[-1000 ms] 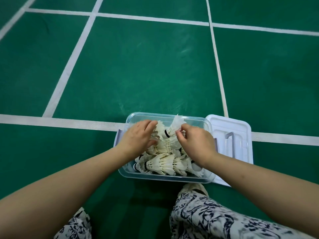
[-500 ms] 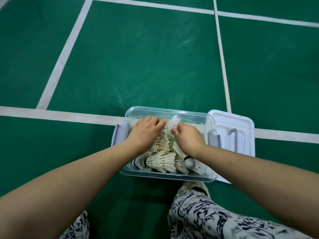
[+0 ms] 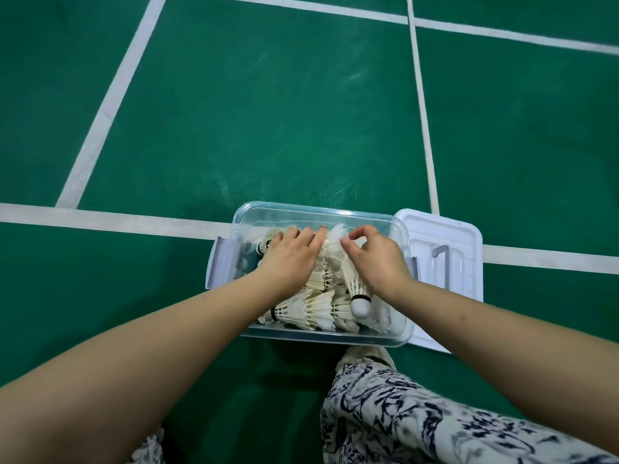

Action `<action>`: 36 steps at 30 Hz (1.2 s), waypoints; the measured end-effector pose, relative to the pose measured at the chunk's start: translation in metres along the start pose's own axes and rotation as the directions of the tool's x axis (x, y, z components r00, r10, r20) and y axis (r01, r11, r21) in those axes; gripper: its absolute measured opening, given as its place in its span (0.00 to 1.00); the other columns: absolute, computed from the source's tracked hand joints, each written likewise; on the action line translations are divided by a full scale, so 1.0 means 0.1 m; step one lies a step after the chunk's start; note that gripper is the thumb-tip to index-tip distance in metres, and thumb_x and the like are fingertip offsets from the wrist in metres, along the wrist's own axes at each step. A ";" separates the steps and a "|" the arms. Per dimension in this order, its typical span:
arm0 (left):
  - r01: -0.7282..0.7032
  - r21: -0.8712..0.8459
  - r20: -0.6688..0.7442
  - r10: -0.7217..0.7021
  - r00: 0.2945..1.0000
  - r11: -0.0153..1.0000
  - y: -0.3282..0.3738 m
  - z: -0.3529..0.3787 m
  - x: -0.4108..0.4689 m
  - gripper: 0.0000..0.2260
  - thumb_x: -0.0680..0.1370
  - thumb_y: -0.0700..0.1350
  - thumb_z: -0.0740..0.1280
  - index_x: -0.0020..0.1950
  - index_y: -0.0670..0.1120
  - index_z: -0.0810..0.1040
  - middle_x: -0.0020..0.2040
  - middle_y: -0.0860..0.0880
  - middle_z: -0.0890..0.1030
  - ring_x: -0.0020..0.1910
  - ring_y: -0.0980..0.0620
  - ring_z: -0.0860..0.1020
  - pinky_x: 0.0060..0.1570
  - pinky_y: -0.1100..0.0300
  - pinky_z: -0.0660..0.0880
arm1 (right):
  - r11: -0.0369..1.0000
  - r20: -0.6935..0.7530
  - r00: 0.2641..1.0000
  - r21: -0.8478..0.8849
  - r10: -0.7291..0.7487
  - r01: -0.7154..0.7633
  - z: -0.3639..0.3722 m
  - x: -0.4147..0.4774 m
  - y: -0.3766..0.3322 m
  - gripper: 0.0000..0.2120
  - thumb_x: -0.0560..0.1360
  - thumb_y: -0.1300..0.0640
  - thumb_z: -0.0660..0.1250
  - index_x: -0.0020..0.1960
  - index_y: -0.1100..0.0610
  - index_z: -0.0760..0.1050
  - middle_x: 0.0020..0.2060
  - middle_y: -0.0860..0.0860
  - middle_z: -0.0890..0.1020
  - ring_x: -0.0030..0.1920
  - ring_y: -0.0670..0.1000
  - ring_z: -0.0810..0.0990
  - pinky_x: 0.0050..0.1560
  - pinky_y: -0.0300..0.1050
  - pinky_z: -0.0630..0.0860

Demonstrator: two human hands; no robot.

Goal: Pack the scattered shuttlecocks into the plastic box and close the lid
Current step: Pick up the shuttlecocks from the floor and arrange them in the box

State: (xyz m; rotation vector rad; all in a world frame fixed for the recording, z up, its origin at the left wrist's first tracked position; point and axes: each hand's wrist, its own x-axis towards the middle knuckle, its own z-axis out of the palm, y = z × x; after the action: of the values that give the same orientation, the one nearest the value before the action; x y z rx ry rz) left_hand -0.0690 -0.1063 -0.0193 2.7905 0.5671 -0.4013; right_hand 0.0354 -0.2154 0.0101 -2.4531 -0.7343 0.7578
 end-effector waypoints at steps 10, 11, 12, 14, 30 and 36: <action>-0.038 0.026 -0.163 0.041 0.986 0.999 -0.05 -0.08 -0.16 0.28 0.80 0.52 0.54 0.75 0.51 0.43 0.74 0.49 0.58 0.70 0.48 0.59 0.68 0.50 0.57 | 0.948 -0.318 0.947 0.314 0.056 0.049 -0.38 0.18 0.01 0.06 0.74 0.49 0.66 0.47 0.51 0.73 0.31 0.46 0.71 0.32 0.46 0.69 0.33 0.43 0.66; -0.046 0.032 -0.168 0.051 0.984 0.998 -0.04 -0.09 -0.17 0.28 0.80 0.53 0.54 0.75 0.51 0.44 0.75 0.49 0.57 0.71 0.48 0.58 0.68 0.50 0.56 | 0.954 -0.322 0.945 0.295 0.050 0.050 -0.39 0.19 0.01 0.07 0.73 0.49 0.67 0.47 0.51 0.73 0.31 0.46 0.71 0.32 0.45 0.70 0.35 0.43 0.66; -0.053 0.037 -0.170 0.059 0.984 0.998 -0.02 -0.10 -0.17 0.28 0.80 0.53 0.54 0.75 0.51 0.44 0.75 0.49 0.56 0.72 0.49 0.57 0.69 0.50 0.55 | 0.960 -0.320 0.947 0.275 0.040 0.052 -0.39 0.18 0.02 0.07 0.73 0.49 0.68 0.46 0.50 0.73 0.31 0.45 0.71 0.32 0.46 0.70 0.36 0.43 0.68; -0.068 0.048 -0.165 0.075 0.983 0.997 0.02 -0.12 -0.16 0.28 0.80 0.54 0.53 0.75 0.50 0.45 0.76 0.50 0.54 0.73 0.50 0.55 0.70 0.49 0.54 | 0.970 -0.310 0.951 0.238 0.021 0.057 -0.38 0.16 0.03 0.07 0.73 0.48 0.68 0.46 0.50 0.74 0.30 0.45 0.72 0.34 0.48 0.72 0.39 0.46 0.70; -0.086 -0.010 -0.121 0.084 0.989 0.996 0.32 -0.09 0.02 0.28 0.80 0.56 0.53 0.75 0.46 0.49 0.74 0.49 0.58 0.72 0.49 0.58 0.68 0.53 0.55 | 0.966 -0.188 0.957 -0.173 -0.221 0.190 -0.45 0.12 -0.05 0.08 0.77 0.49 0.61 0.52 0.51 0.74 0.42 0.51 0.83 0.45 0.56 0.79 0.44 0.47 0.74; -0.080 -0.004 -0.150 0.079 0.985 0.997 0.32 0.02 0.03 0.30 0.78 0.56 0.55 0.74 0.43 0.52 0.72 0.47 0.62 0.71 0.47 0.59 0.68 0.49 0.55 | 0.977 -0.125 0.969 -0.063 -0.212 0.206 -0.27 0.14 -0.05 0.05 0.76 0.51 0.62 0.50 0.50 0.74 0.37 0.50 0.81 0.42 0.55 0.79 0.44 0.47 0.74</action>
State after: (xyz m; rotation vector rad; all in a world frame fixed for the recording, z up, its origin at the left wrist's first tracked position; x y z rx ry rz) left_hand -0.0537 -0.1344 -0.0162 2.8390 0.4857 -0.1723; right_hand 0.0600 -0.2097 0.0275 -2.3933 -0.9519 0.4996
